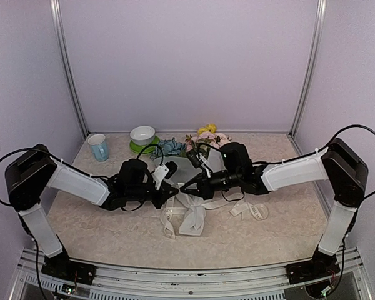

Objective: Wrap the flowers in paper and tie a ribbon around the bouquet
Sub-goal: Pass from the right arm to the left, then pass from the left arm to the right

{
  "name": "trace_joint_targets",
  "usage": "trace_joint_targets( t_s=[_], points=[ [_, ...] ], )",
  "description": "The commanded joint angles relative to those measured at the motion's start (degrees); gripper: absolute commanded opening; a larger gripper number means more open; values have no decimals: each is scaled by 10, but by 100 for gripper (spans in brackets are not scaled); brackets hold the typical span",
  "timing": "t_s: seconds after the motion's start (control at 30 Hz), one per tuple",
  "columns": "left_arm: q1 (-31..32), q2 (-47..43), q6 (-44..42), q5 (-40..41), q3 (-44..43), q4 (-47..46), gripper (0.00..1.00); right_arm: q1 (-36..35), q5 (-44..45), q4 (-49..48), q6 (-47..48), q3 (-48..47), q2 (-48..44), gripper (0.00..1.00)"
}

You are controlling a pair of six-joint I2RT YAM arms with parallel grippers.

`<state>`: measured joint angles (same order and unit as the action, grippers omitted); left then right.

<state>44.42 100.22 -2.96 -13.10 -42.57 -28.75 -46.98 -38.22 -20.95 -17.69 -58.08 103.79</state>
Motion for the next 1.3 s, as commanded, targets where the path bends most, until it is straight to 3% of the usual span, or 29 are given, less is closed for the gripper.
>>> trace_joint_targets(
  t_s=[0.0, 0.13, 0.2, 0.27, 0.4, 0.63, 1.17, 1.27],
  points=[
    [-1, -59, 8, 33, 7, -29, 0, -3, 7, 5, 11, 13, -29, 0],
    [7, -152, -16, 55, 28, -32, 0, -3, 18, 16, 16, 30, -40, 3],
    [24, -183, -32, 56, 21, -14, 0, -3, 19, 25, 20, 30, -47, 28],
    [39, -206, -38, 50, 18, -6, 0, -3, 15, 35, 27, 26, -63, 45],
    [62, -223, -44, 36, 22, -5, 0, -3, -2, 37, 42, 29, -106, 58],
    [76, -194, -41, 13, 18, -24, 0, -4, 26, 40, 61, 30, -133, 60],
    [83, -140, -36, -27, 37, -68, 1, -5, -12, 4, 42, 34, -112, 53],
    [84, -142, -37, -26, 32, -67, 1, -10, -12, 7, 41, 20, -98, 48]
  ],
)
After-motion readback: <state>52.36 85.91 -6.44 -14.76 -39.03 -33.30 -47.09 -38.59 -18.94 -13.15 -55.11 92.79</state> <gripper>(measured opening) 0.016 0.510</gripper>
